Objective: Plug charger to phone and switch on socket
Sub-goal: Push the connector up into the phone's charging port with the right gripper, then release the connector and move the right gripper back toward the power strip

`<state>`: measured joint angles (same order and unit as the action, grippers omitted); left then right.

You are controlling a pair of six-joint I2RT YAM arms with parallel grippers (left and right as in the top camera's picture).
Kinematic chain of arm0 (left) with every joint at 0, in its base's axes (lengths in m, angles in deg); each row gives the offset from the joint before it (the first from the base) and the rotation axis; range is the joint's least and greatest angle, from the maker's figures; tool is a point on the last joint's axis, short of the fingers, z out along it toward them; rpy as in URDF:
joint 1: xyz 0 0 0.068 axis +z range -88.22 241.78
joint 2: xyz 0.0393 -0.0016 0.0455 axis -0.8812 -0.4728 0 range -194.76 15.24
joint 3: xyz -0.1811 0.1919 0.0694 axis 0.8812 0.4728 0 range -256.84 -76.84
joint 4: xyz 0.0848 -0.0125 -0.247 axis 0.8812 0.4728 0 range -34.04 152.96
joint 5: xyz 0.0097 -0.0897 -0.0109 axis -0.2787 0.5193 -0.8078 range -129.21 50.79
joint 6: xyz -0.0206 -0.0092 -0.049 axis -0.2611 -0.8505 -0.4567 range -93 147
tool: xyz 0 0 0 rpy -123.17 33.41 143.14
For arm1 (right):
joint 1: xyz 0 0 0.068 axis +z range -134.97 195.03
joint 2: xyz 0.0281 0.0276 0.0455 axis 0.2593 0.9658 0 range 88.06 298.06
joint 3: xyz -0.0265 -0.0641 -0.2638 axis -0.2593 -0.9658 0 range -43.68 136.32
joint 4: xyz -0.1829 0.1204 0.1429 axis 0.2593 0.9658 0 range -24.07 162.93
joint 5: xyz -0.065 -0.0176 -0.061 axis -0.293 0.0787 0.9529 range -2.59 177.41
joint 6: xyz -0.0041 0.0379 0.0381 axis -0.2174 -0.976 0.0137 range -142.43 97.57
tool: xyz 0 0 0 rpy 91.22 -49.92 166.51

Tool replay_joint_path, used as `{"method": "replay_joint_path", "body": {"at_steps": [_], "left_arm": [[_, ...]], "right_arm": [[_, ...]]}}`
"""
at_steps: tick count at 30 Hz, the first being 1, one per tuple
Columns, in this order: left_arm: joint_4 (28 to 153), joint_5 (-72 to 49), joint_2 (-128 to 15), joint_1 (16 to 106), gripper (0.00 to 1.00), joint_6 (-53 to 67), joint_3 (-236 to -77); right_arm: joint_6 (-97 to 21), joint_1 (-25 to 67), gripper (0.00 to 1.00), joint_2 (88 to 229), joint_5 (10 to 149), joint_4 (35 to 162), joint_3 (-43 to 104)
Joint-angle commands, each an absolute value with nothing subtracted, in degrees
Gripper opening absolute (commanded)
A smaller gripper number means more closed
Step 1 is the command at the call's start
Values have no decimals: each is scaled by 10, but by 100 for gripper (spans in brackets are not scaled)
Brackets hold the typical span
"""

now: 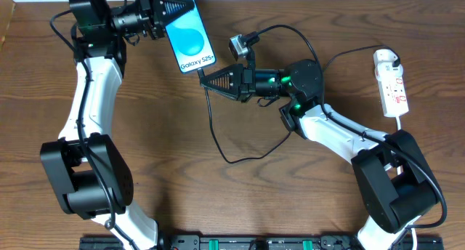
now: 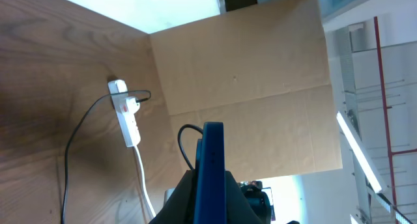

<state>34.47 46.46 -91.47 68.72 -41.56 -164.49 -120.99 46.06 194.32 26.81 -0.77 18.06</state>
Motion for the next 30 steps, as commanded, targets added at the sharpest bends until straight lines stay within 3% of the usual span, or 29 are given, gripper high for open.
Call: {"method": "replay_joint_path", "body": {"at_steps": [1, 19, 21, 22, 23, 25, 30], "left_arm": [[339, 508, -899, 671, 8, -405, -1652], [340, 508, -899, 671, 7, -405, -1652], [340, 508, -899, 671, 7, -402, -1652], [340, 508, -899, 671, 8, -397, -1652], [340, 508, -899, 671, 8, -394, -1652], [340, 508, -899, 671, 7, -394, -1652], [340, 509, -899, 672, 8, -394, -1652]], "right_arm": [[-1209, 449, 1, 1948, 316, -9, 182], [-1201, 429, 2, 1948, 308, -9, 182], [-1201, 429, 17, 1948, 302, -9, 182], [-1201, 429, 32, 1948, 298, -9, 182], [-1201, 429, 70, 1948, 291, -9, 182], [-1201, 428, 99, 1948, 284, -10, 182], [-1178, 420, 99, 1948, 265, -10, 182]]}}
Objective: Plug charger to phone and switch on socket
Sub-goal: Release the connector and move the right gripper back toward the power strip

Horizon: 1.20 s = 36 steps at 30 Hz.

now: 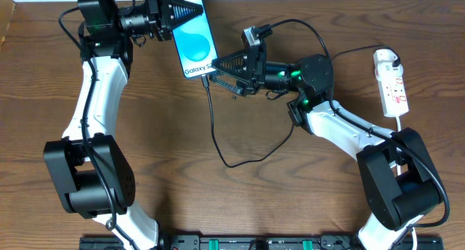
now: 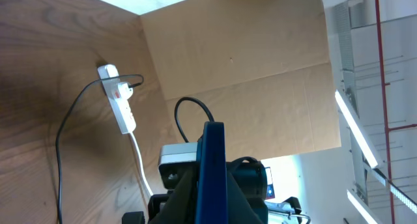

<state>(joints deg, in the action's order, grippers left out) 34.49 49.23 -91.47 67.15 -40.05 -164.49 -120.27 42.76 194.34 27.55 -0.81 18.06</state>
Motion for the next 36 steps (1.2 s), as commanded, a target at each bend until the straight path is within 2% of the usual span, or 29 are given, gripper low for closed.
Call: {"method": "replay_joint_path", "body": {"at_steps": [1, 10, 14, 24, 27, 36], "left_arm": [[340, 508, -899, 672, 7, -394, -1652], [339, 509, -899, 672, 7, -339, -1652], [340, 509, -899, 672, 7, -308, -1652], [340, 508, -899, 672, 8, -274, -1652], [340, 508, -899, 672, 7, -268, -1652], [340, 508, -899, 672, 7, -268, -1652]], "right_arm": [[-1170, 416, 99, 1948, 258, -9, 182], [-1121, 365, 99, 1948, 200, -7, 182], [-1089, 340, 99, 1948, 180, 39, 182], [-863, 337, 99, 1948, 217, 386, 182], [-784, 339, 99, 1948, 260, 501, 182], [-652, 339, 95, 1948, 425, 757, 182]]}}
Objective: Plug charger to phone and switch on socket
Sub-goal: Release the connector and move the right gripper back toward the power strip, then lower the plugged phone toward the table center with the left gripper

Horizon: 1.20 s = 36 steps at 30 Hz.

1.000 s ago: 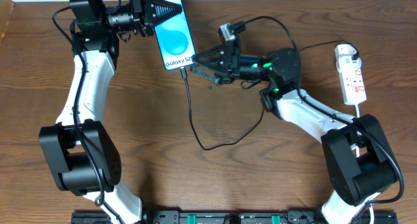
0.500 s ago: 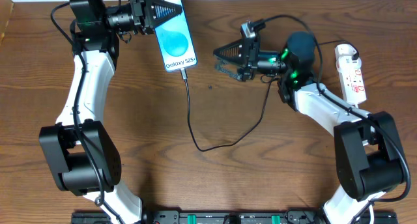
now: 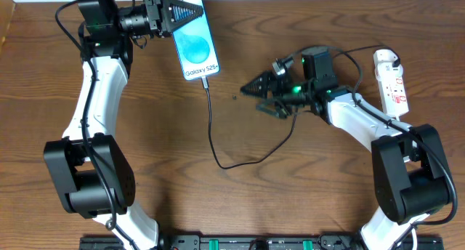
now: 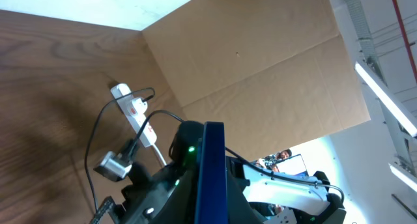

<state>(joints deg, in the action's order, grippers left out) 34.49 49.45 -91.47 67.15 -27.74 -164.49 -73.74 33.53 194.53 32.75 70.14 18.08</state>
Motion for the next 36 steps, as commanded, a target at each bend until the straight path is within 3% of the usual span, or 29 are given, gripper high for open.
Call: {"method": "replay_joint_path", "body": {"at_steps": [1, 7, 27, 36], "left_arm": [[340, 508, -899, 672, 8, -268, -1652], [340, 508, -900, 672, 7, -268, -1652], [363, 508, -904, 663, 8, -232, -1614], [409, 505, -922, 614, 7, -171, -1613]], "right_arm": [[-644, 339, 94, 1948, 440, 779, 182], [-635, 339, 88, 1942, 493, 843, 182], [-657, 339, 89, 1720, 897, 1066, 182], [-656, 339, 90, 1713, 905, 1086, 182]]}}
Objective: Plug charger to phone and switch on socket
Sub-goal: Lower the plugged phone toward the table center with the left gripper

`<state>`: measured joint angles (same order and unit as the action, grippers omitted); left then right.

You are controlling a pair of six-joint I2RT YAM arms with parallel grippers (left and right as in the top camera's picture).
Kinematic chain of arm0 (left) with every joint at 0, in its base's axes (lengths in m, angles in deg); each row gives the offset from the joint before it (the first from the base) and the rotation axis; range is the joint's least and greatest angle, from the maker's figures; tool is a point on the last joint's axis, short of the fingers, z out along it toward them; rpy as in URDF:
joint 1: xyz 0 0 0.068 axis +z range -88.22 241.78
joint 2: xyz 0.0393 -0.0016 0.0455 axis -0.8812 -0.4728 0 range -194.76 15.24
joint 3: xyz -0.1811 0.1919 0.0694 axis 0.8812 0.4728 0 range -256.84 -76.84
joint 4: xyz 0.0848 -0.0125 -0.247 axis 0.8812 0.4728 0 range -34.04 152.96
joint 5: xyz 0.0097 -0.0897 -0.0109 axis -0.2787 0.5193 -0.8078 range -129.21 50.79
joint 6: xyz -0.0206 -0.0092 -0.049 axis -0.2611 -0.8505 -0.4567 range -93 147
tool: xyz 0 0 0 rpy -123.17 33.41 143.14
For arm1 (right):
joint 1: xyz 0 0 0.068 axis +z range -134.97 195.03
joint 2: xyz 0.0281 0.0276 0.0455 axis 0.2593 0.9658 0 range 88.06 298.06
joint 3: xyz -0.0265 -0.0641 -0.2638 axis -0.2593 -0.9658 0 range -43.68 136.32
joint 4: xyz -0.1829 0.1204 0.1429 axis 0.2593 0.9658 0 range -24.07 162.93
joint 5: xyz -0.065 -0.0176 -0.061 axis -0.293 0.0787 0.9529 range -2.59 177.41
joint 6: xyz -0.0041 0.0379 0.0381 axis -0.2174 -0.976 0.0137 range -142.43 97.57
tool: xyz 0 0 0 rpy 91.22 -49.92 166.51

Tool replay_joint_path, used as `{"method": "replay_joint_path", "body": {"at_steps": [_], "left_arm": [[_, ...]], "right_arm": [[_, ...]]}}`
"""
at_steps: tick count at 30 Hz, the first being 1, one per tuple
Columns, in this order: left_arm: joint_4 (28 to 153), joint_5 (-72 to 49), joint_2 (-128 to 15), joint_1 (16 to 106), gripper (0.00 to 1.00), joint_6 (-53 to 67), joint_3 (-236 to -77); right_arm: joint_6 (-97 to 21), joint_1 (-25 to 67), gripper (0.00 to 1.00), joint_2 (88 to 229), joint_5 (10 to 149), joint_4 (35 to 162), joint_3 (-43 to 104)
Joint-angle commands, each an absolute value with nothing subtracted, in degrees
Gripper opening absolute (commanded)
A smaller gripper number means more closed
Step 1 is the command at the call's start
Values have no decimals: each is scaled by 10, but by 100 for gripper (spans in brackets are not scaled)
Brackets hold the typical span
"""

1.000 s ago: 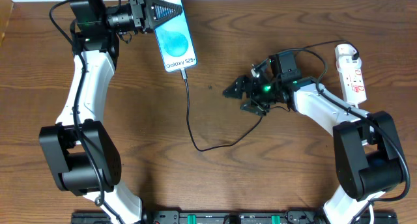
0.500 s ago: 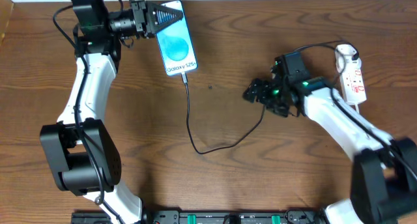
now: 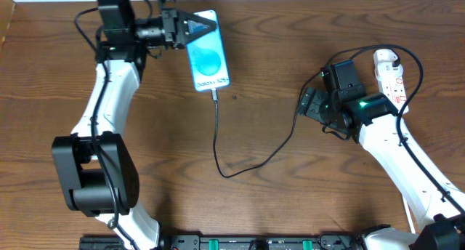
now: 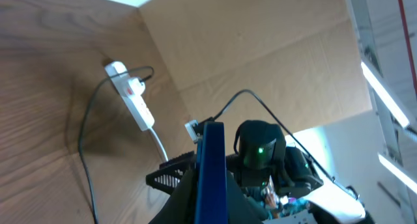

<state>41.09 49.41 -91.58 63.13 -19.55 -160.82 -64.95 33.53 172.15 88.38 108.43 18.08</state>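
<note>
The blue-screened phone (image 3: 207, 50) is held above the table at the back, with my left gripper (image 3: 196, 26) shut on its upper part. From the left wrist the phone (image 4: 210, 165) shows edge-on between the fingers. The black charger cable (image 3: 218, 134) is plugged into the phone's lower end, loops across the table and runs on toward the white power strip (image 3: 392, 79) at the far right. My right gripper (image 3: 309, 105) hovers left of the strip with nothing seen in it. Its jaws are foreshortened, so their state is unclear.
The cable's loop lies on the brown wooden table (image 3: 145, 177) between the arms. Behind the table stands a cardboard wall (image 4: 260, 68). The power strip (image 4: 133, 103) has a plug in its far end.
My right gripper has drawn back to the right, closer to the power strip. The left gripper has shifted the phone a little to the right, with the cable still in it.
At first my right gripper held the cable's plug just below the phone. Then it stood against the phone's lower edge. Later the plug sat in the phone and the right gripper was off it, and now it is near the power strip.
</note>
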Motion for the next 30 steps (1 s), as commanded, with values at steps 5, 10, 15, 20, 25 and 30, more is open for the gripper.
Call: {"method": "replay_joint_path", "body": {"at_steps": [5, 10, 15, 20, 25, 30], "left_arm": [[410, 488, -943, 597, 7, -171, -1613], [450, 428, -963, 592, 8, -171, -1613], [560, 329, -966, 592, 7, -127, -1613], [666, 277, -966, 592, 8, -43, -1613], [799, 178, -967, 588, 8, 40, -1613], [869, 126, -967, 573, 7, 99, -1613]], "right_arm": [[-656, 339, 90, 1713, 905, 1087, 182], [-656, 339, 90, 1713, 905, 1092, 182], [-656, 339, 90, 1713, 905, 1092, 182], [-656, 339, 91, 1713, 905, 1092, 182], [-656, 339, 92, 1713, 905, 1092, 182], [-656, 339, 92, 1713, 905, 1091, 182]]}}
